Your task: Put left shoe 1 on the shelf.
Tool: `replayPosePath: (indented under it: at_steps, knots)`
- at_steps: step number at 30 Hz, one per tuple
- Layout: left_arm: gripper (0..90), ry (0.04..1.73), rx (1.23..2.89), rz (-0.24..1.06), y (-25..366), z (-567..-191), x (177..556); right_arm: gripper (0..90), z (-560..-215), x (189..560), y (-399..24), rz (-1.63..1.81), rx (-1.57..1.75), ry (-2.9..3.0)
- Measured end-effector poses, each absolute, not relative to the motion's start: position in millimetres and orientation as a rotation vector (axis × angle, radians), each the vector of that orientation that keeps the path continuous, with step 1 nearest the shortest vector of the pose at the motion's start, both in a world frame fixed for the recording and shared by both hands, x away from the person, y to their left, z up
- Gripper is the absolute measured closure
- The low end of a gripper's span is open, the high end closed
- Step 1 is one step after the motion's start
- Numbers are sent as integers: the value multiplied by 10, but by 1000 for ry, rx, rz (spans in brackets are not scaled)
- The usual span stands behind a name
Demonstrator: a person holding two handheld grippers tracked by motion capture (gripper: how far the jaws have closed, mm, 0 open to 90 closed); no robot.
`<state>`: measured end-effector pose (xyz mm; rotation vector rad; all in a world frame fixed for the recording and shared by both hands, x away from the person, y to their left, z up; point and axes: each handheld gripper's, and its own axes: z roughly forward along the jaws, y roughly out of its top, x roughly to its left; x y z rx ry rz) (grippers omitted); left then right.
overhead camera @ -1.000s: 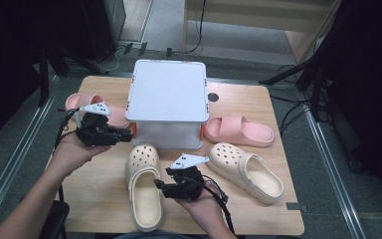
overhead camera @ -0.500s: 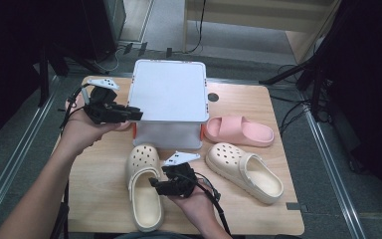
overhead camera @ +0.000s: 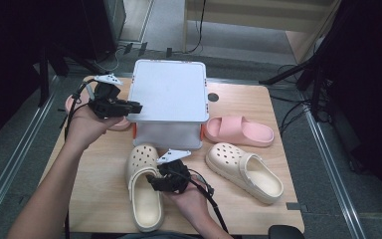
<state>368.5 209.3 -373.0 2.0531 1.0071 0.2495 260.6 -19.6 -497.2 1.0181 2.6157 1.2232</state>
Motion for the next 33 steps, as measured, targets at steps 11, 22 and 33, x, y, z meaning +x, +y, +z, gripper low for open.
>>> replayPosePath:
  at_steps: [11,22,33]
  knots:
    - [767,1008,2067,273,2086,-3798,3684,718,-4948,2660,-279,1234,1061,2575]
    - [771,987,2072,275,2096,-3805,3668,778,-4748,2806,-369,1244,1078,2501]
    - [764,978,2066,228,2115,-3806,3685,772,-4639,3166,-371,1215,1189,2359]
